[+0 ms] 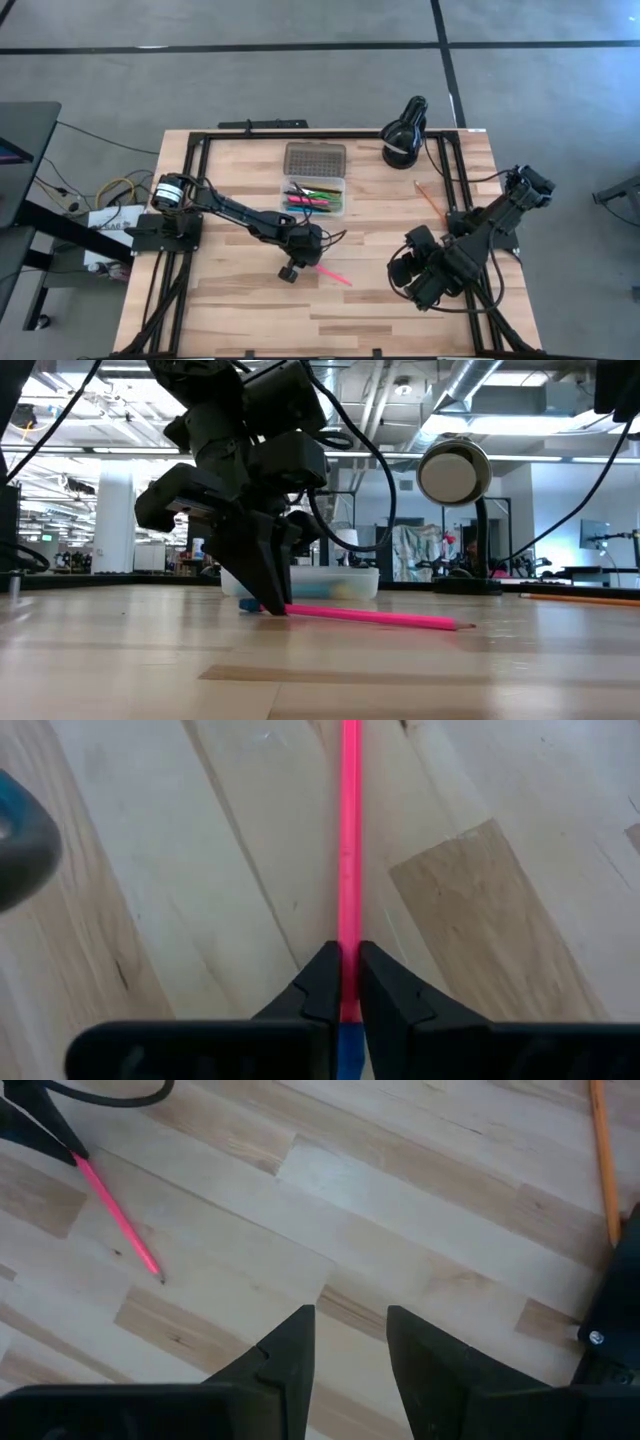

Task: Pick & place school supplies into a supply box
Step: Put the pink pencil into the supply box

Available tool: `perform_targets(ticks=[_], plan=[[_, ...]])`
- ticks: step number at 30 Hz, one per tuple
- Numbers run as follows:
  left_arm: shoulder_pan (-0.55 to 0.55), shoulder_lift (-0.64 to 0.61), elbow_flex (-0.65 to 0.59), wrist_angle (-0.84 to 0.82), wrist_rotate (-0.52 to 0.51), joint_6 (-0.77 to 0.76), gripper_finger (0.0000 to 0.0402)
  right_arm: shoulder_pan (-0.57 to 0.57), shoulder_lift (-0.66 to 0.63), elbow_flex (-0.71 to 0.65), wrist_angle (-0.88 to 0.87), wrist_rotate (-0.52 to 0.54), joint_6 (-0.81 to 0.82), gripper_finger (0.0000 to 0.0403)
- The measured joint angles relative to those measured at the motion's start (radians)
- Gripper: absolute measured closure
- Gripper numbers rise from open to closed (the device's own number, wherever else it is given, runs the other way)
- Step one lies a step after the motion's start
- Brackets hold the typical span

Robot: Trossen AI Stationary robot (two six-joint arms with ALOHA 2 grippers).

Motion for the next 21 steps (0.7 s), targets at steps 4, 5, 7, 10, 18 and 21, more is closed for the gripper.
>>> perform_targets(ticks=[4, 5, 7, 10, 18, 21], plan=[[-0.012, -0.011, 0.000, -0.021, -0.025, -0.054, 0.0381, 0.000, 0.000, 0.000, -0.001, 0.000, -0.018, 0.0285], [-0.014, -0.018, -0.001, -0.027, -0.032, -0.062, 0.0380, 0.000, 0.000, 0.000, -0.003, 0.000, -0.023, 0.0285], [-0.014, -0.038, -0.006, -0.041, -0.034, -0.075, 0.0381, -0.001, 0.000, 0.000, -0.009, 0.001, -0.024, 0.0285], [-0.006, -0.075, -0.012, -0.067, -0.046, -0.082, 0.0387, -0.002, 0.000, 0.000, -0.019, 0.003, -0.024, 0.0285], [0.036, -0.160, -0.013, -0.103, -0.054, -0.083, 0.0392, -0.002, 0.000, 0.000, -0.027, 0.009, -0.024, 0.0285], [0.045, -0.185, -0.013, -0.103, -0.050, -0.082, 0.0392, -0.002, 0.000, 0.000, -0.026, 0.010, -0.024, 0.0285]])
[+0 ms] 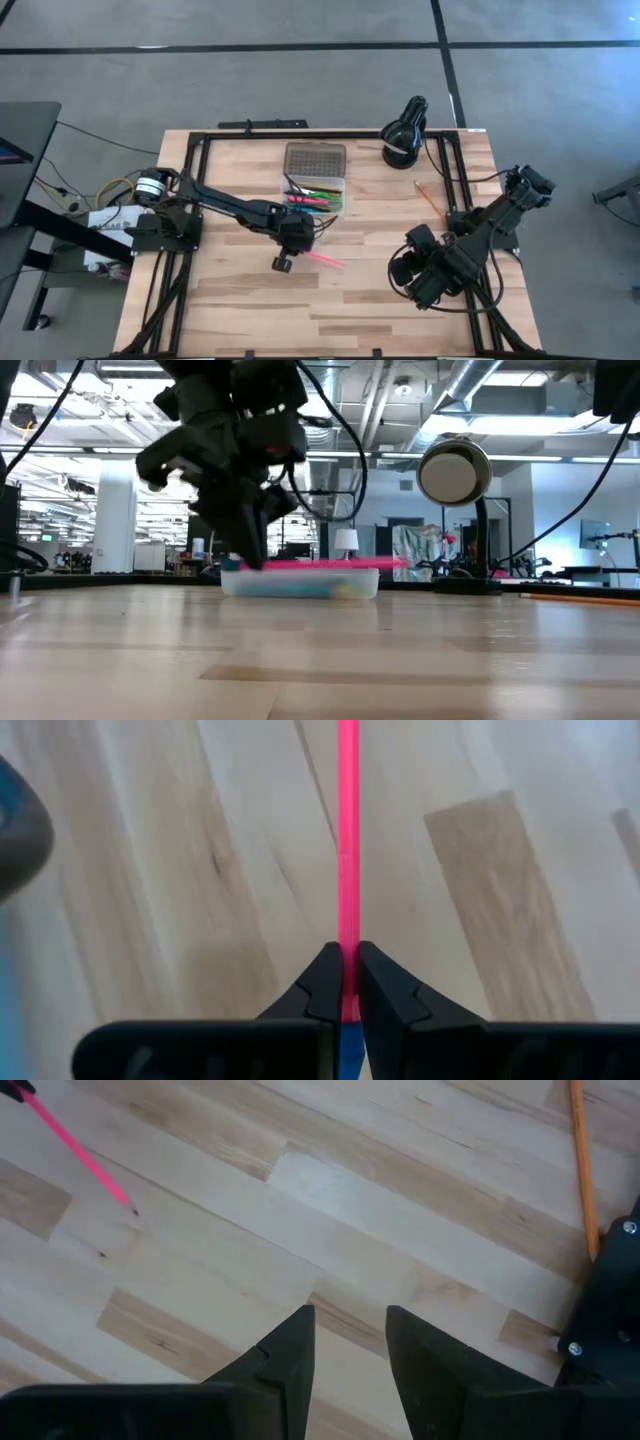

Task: Pick & place school supplies into a supply box
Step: Put the pink pencil into the supply box

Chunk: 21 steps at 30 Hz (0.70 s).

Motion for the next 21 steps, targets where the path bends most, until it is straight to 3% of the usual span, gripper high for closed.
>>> perform_targets(ticks=[5, 10, 17, 21], plan=[[0.018, -0.041, 0.002, 0.003, -0.010, 0.000, 0.0393, 0.000, 0.000, 0.000, 0.000, 0.001, 0.000, 0.0285], [0.065, -0.087, 0.002, -0.005, -0.106, 0.000, 0.0393, 0.000, 0.000, 0.000, 0.001, 0.020, 0.001, 0.0285], [0.210, -0.120, 0.005, -0.027, -0.234, -0.007, 0.0393, -0.019, 0.000, 0.000, 0.000, 0.022, -0.001, 0.0285], [0.289, -0.118, 0.004, -0.037, -0.240, 0.031, 0.0393, -0.031, 0.000, 0.000, 0.001, 0.024, -0.019, 0.0285]])
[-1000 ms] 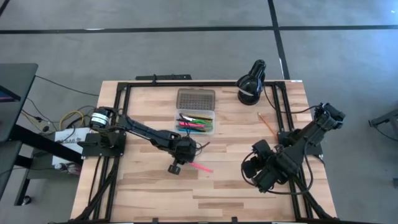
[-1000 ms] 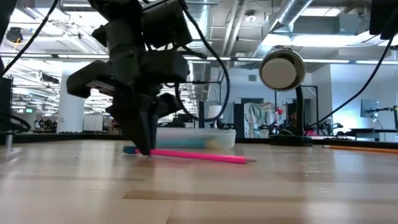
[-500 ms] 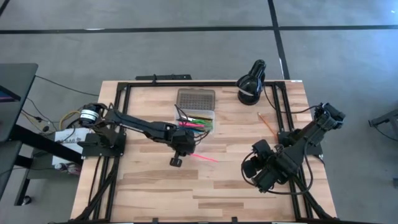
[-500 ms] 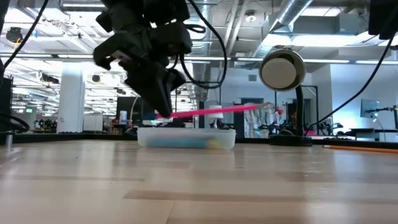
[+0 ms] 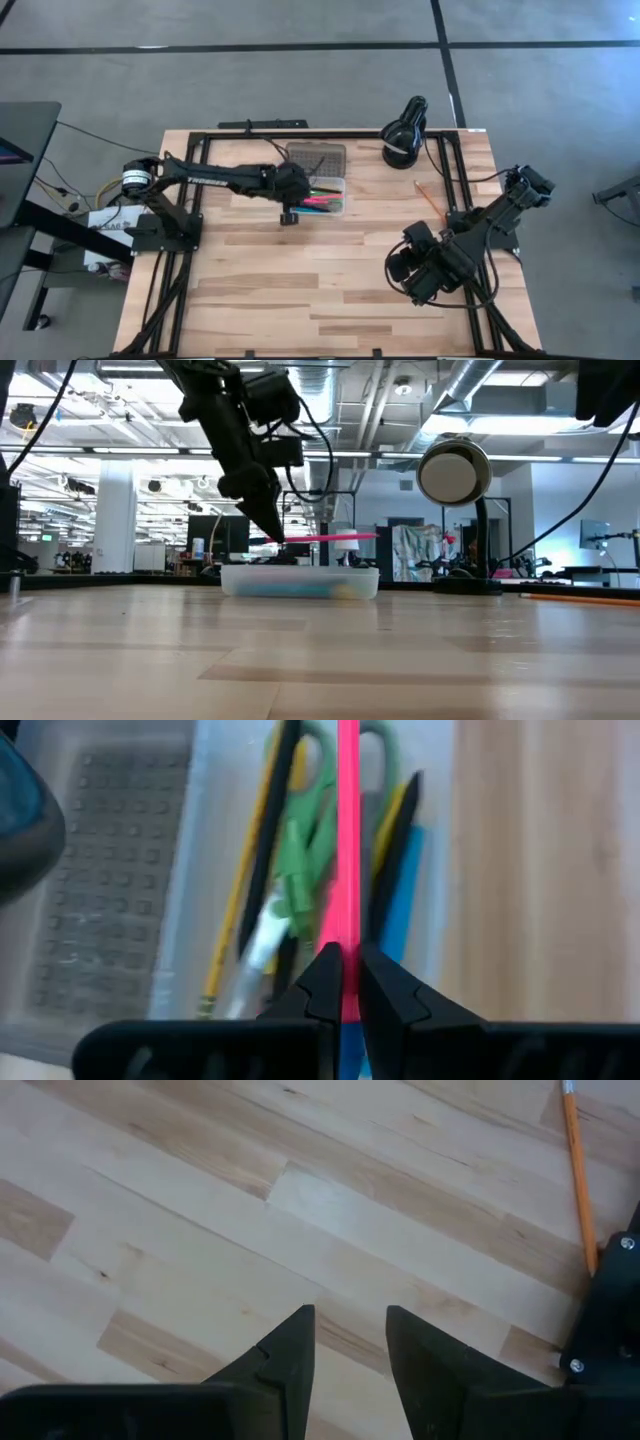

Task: Pick & place school supplies into a supply box
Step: Put the pink pencil into the supply box, then put the orange pencil into the supply box

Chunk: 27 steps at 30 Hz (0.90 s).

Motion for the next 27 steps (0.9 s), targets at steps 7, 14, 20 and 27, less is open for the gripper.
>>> perform_targets(ticks=[7, 14, 20, 27], plan=[[0.066, 0.001, -0.006, -0.001, 0.033, 0.073, 0.0393, -0.022, 0.000, 0.000, -0.007, 0.003, -0.008, 0.0285], [0.094, 0.001, -0.007, 0.016, 0.038, 0.094, 0.0363, -0.056, 0.000, 0.000, -0.012, 0.003, -0.046, 0.0285], [0.101, 0.001, -0.007, 0.026, 0.030, 0.092, 0.0289, -0.086, 0.000, 0.000, -0.011, 0.003, -0.061, 0.0285], [0.102, -0.005, -0.007, 0.026, 0.059, 0.059, 0.0242, -0.140, 0.000, -0.050, -0.102, -0.075, 0.046, 0.0285]])
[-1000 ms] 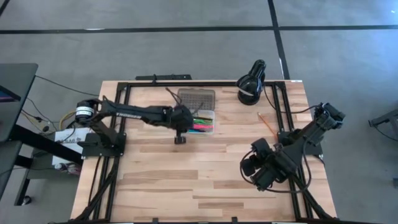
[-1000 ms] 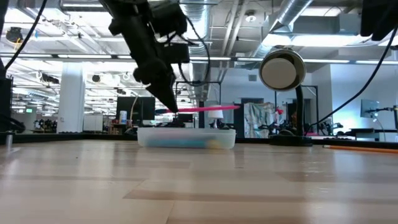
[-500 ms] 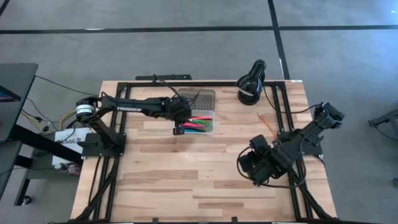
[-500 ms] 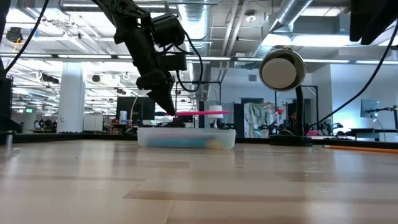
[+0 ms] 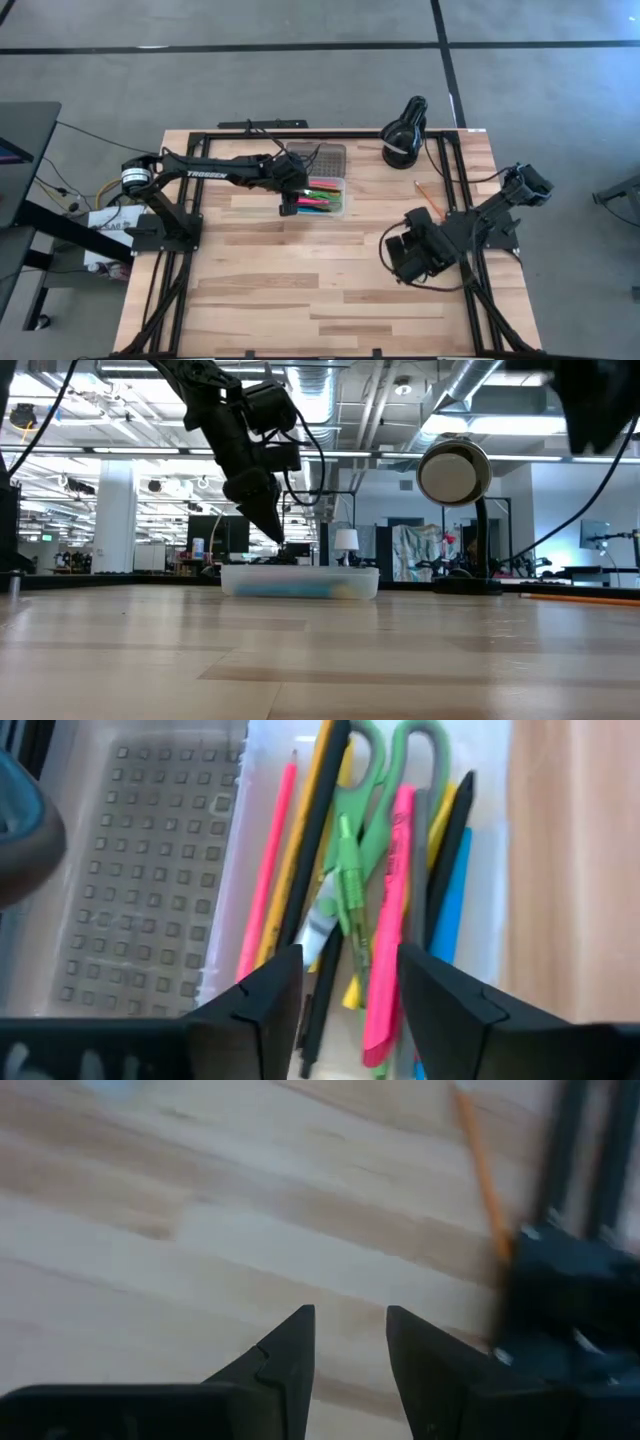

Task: Pick & place school supplies into a supply box
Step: Put the orange pencil into the supply box

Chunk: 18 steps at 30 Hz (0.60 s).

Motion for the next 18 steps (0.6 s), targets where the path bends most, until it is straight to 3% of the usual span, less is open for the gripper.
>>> perform_targets(ticks=[3, 7, 18], plan=[[0.000, -0.008, 0.000, -0.002, 0.032, -0.028, 0.0240, -0.051, -0.013, -0.089, 0.022, -0.116, -0.043, 0.0285], [0.000, -0.027, -0.001, -0.003, 0.070, -0.045, 0.0244, -0.123, -0.025, -0.216, 0.134, -0.167, -0.173, 0.0285], [-0.005, -0.065, -0.001, -0.030, 0.093, -0.078, 0.0246, -0.451, -0.095, -0.446, 0.241, -0.149, -0.549, 0.0285]])
